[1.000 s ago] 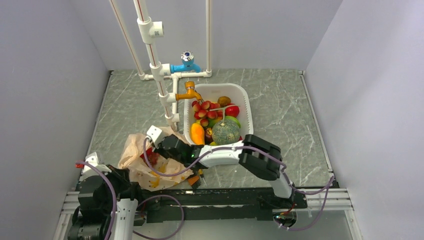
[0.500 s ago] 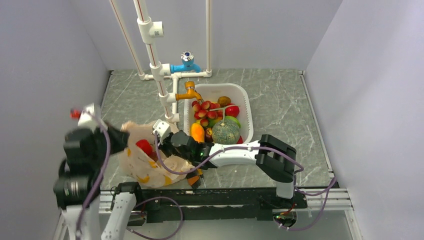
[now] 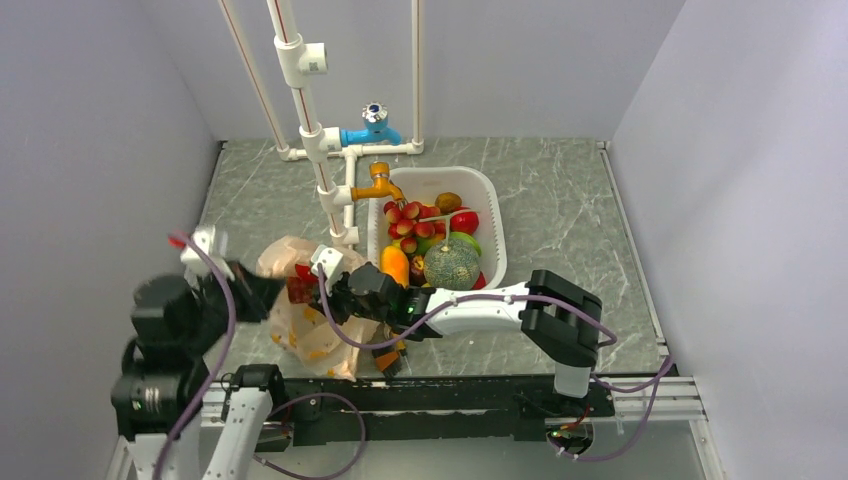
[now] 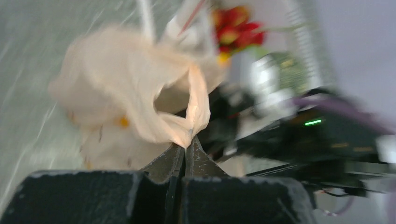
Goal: Take the fake fruits out of the plastic bag
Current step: Adjust the plastic bag at the center of the board.
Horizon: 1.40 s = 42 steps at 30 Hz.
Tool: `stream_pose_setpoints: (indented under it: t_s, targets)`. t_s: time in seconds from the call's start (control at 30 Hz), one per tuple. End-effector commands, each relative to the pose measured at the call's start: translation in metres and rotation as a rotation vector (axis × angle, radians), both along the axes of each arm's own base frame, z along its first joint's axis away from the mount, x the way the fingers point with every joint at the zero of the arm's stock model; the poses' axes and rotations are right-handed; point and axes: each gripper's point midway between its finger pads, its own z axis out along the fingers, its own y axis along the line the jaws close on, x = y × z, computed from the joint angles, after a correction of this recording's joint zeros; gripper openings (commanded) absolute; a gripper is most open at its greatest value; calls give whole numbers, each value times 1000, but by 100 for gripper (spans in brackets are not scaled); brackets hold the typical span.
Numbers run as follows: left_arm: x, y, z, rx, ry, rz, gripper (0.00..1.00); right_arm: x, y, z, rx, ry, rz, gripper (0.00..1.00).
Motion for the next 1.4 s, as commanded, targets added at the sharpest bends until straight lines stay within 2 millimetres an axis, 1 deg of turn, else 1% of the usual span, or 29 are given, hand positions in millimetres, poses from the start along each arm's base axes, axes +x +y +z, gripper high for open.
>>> stream_pose_setpoints:
  t_s: [0.0, 0.03, 0.1, 0.13, 0.2, 0.27, 0.37, 0.43, 0.5, 0.6, 0.63, 0.67, 0.73, 0.8, 0.83, 0.87, 0.93, 0.97, 1.03, 1.13, 1.2, 1.23, 1.3, 1.33, 1.37]
  targets:
    - [-39, 68, -120, 184, 327, 373, 0, -7, 18, 18, 62, 7, 61, 28]
    - [-47, 69, -123, 152, 312, 409, 0, -7, 19, 15, 53, 9, 60, 33]
    - [-61, 74, -114, 98, 206, 472, 0, -8, 21, 7, 42, 24, 63, 41]
    - [-67, 77, -113, 68, 185, 511, 0, -8, 22, 4, 40, 30, 65, 46]
    - [-74, 79, -114, 39, 167, 541, 0, -9, 24, 0, 36, 39, 71, 58]
    - [-76, 75, -118, 24, 186, 528, 0, -6, 26, -5, 21, 41, 60, 68]
    - [-76, 69, -123, 4, 209, 502, 0, 8, 31, -7, 14, 36, -13, 79]
    - [-76, 69, -123, -8, 203, 511, 0, 21, 32, -10, 15, 40, -87, 87]
    - [-78, 71, -120, -23, 164, 527, 0, 32, 35, -13, 16, 41, -151, 92]
    - [-79, 69, -115, -42, 110, 513, 0, 44, 45, -20, 10, 28, -203, 93]
    - [-79, 67, -116, -46, 107, 502, 0, 49, 47, -28, -2, 26, -222, 93]
    - [-79, 65, -118, -49, 115, 494, 0, 51, 50, -31, -5, 19, -230, 93]
    - [-80, 63, -122, -51, 137, 488, 0, 49, 60, -36, -3, -30, -178, 90]
    - [-79, 61, -125, -55, 148, 474, 0, 37, 70, -36, 4, -116, -65, 84]
    - [-79, 59, -125, -59, 147, 468, 0, 31, 73, -35, 9, -173, -27, 80]
    - [-78, 59, -125, -58, 144, 461, 0, 30, 72, -35, 13, -215, -17, 74]
    - [-78, 58, -126, -57, 147, 460, 0, 25, 72, -31, 26, -248, 16, 65]
    - [-78, 58, -126, -57, 149, 460, 0, 24, 70, -25, 31, -259, 25, 60]
    - [-78, 60, -127, -56, 152, 468, 0, 22, 67, -18, 36, -237, 23, 58]
    - [-81, 62, -123, -54, 140, 483, 0, 19, 54, -7, 50, -163, -24, 59]
    - [-85, 73, -116, -31, 114, 537, 0, 15, 43, -6, 64, -95, -53, 60]
    - [-87, 78, -111, -16, 98, 557, 0, 11, 39, -2, 71, -75, -38, 63]
    - [-89, 88, -98, 21, 72, 596, 1, -8, 36, -2, 70, -42, 46, 70]
    - [-89, 91, -93, 36, 74, 607, 9, -22, 36, -1, 77, -21, 122, 75]
    - [-89, 92, -87, 51, 76, 610, 18, -28, 35, 1, 85, -8, 150, 79]
